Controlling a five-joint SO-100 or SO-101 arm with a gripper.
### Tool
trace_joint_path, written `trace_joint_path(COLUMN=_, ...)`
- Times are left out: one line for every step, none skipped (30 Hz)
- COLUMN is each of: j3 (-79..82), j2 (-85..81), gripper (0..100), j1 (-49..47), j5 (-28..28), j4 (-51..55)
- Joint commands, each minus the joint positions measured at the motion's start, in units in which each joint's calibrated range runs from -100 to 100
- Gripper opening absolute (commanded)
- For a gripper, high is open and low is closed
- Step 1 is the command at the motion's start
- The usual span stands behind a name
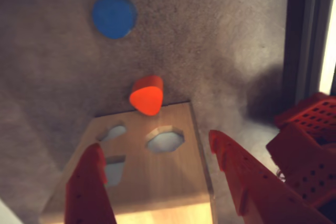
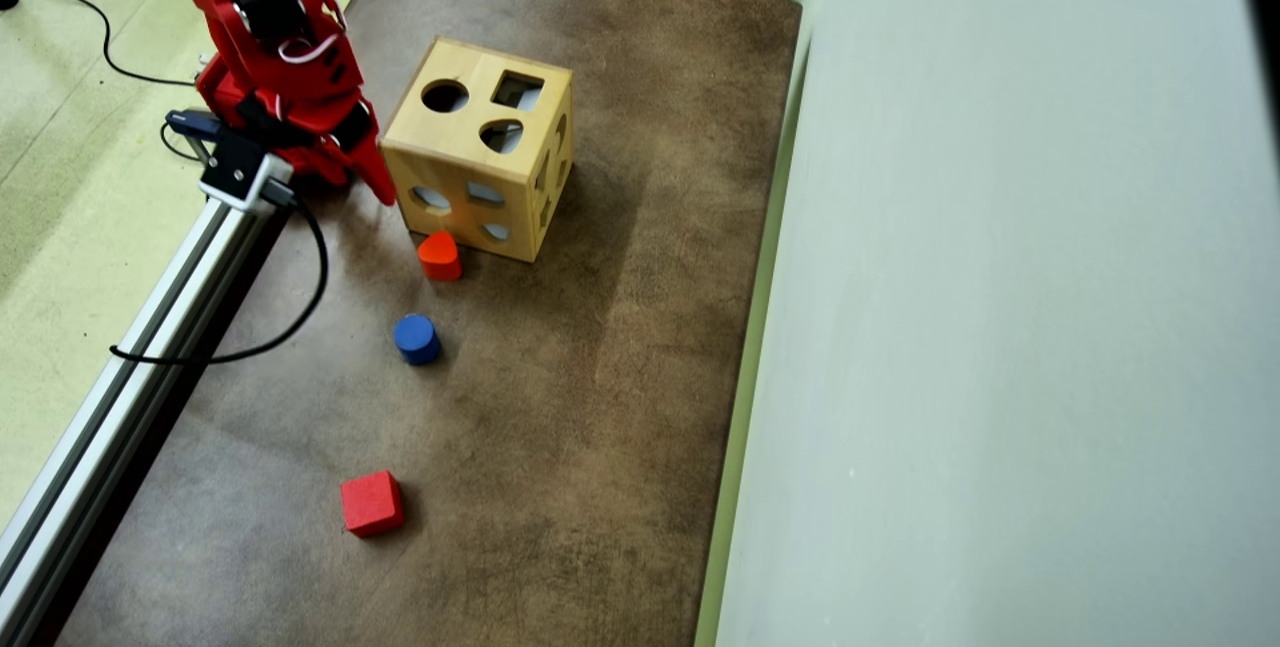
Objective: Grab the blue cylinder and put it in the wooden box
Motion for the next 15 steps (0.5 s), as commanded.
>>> trace_joint_path(j3=-1.9, j2=6.3, gripper=32, j1=3.5, j5=0.5, j4=-6.7)
trace_joint_path(j3=-1.9, j2=8.3, gripper=32, j1=4.3, j5=0.5, j4=-8.7)
trace_joint_path(j3=-1.9, j2=10.1, gripper=32, j1=4.9, j5=0.5, j4=-10.5)
trace_joint_path(j3=-1.9, j2=11.5, gripper=32, j1=5.5, j5=0.6, j4=-12.4)
trace_joint_path(j3=-1.9, j2=12.6, gripper=32, j1=5.7, j5=0.6, j4=-14.1)
trace_joint_path(j3=-1.9, j2=13.4, gripper=32, j1=5.8, j5=0.6, j4=-15.6)
trace_joint_path(j3=-1.9, j2=13.8, gripper=32, j1=5.8, j5=0.7, j4=-16.9)
trace_joint_path(j3=-1.9, j2=14.2, gripper=32, j1=5.8, j5=1.1, j4=-17.9)
trace_joint_path(j3=-1.9, j2=14.7, gripper=32, j1=5.5, j5=1.7, j4=-18.7)
trace_joint_path(j3=-1.9, j2=15.3, gripper=32, j1=5.2, j5=2.1, j4=-19.5)
trace_joint_path(j3=-1.9, j2=16.2, gripper=32, j1=5.0, j5=2.4, j4=-20.1)
trace_joint_path(j3=-1.9, j2=17.4, gripper=32, j1=5.0, j5=2.6, j4=-20.7)
trace_joint_path(j3=-1.9, j2=18.7, gripper=32, j1=4.9, j5=2.6, j4=-21.1)
trace_joint_path(j3=-1.9, j2=20.1, gripper=32, j1=4.9, j5=2.6, j4=-21.6)
trace_joint_path(j3=-1.9, j2=21.4, gripper=32, j1=4.9, j5=2.6, j4=-22.1)
